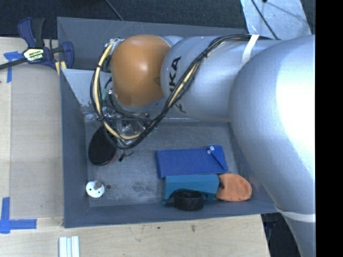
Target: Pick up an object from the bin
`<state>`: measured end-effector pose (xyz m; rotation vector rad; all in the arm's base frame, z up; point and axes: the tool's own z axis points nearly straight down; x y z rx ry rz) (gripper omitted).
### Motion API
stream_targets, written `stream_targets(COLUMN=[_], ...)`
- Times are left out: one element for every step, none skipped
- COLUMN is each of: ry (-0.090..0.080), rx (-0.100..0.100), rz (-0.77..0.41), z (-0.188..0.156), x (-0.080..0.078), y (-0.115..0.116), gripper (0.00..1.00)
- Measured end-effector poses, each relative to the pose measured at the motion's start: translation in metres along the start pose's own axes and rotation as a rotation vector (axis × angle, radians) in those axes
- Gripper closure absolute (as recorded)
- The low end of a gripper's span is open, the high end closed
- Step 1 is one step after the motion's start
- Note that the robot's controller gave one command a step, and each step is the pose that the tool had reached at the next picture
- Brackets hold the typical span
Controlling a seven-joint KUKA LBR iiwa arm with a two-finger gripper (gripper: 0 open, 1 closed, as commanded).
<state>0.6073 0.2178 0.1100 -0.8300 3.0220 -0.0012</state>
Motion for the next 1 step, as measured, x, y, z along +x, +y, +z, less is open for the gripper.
stream_targets(ry=[0.006], rx=[-0.003], rz=[0.069], z=[0.0296], x=[-0.0033], y=[0.0044], gripper=[0.0])
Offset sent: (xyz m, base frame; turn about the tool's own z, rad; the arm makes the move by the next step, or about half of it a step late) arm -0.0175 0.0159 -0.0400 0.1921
